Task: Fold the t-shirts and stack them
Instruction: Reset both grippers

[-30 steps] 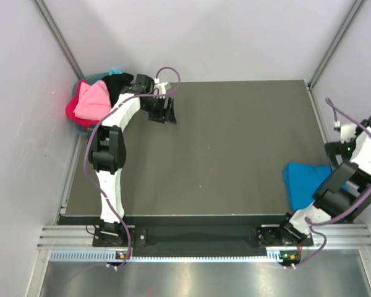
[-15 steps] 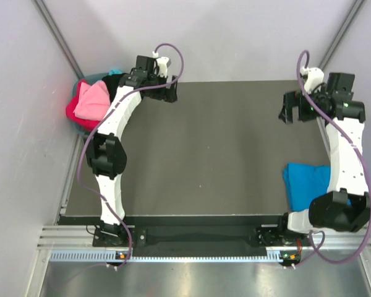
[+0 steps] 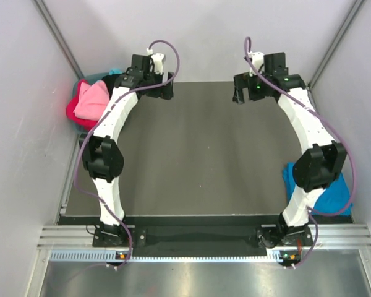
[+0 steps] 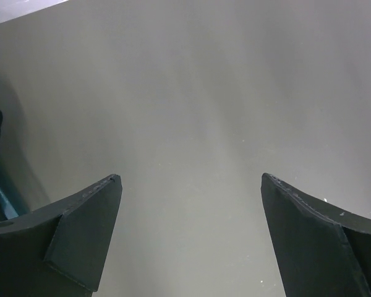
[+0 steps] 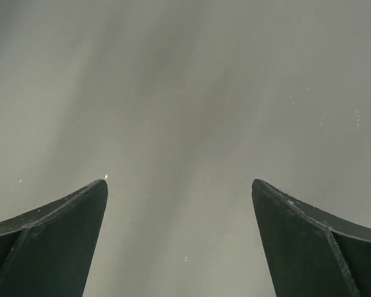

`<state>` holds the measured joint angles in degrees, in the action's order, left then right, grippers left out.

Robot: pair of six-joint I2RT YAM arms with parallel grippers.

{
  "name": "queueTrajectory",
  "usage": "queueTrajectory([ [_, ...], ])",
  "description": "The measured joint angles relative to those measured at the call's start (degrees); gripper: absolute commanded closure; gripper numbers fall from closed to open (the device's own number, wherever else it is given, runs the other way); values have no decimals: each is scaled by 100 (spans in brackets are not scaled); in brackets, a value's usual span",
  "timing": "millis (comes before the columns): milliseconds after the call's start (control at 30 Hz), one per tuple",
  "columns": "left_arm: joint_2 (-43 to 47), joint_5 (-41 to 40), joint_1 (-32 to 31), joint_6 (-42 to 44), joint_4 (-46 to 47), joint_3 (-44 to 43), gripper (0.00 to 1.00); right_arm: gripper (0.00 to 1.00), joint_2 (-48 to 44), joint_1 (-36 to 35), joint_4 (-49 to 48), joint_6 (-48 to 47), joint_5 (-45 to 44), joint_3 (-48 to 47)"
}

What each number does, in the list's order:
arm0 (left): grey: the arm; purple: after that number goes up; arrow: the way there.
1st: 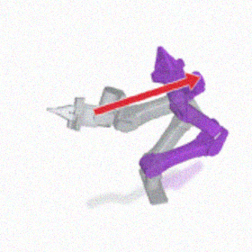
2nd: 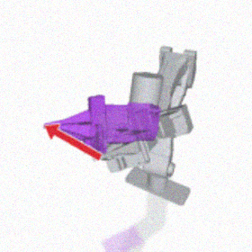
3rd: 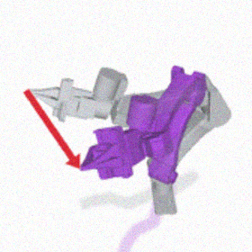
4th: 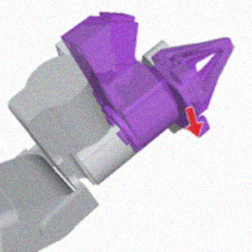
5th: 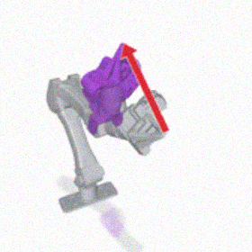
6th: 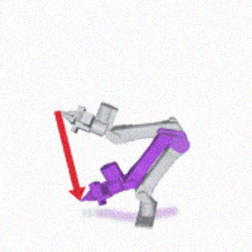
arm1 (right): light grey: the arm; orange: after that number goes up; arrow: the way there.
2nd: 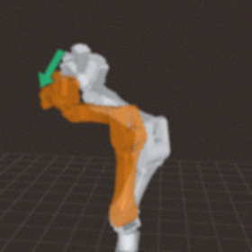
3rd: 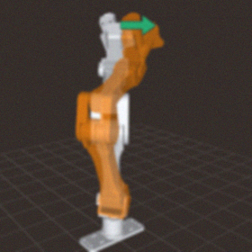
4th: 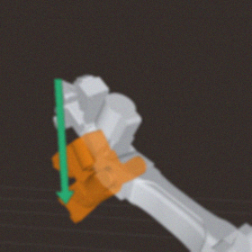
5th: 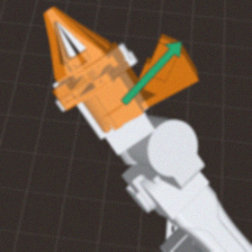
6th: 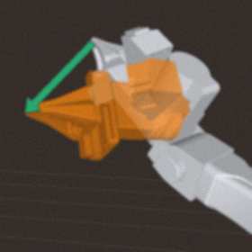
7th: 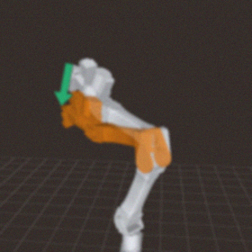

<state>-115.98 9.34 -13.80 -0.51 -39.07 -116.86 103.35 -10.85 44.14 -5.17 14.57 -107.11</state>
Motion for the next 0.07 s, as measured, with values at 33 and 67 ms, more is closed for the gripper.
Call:
queueTrajectory([
  [33,0,4,9,24,0,2,1,0,59,-68,2,55,-90,-20],
  [67,0,11,20,28,0,2,1,0,107,-122,-4,98,-221,-24],
])
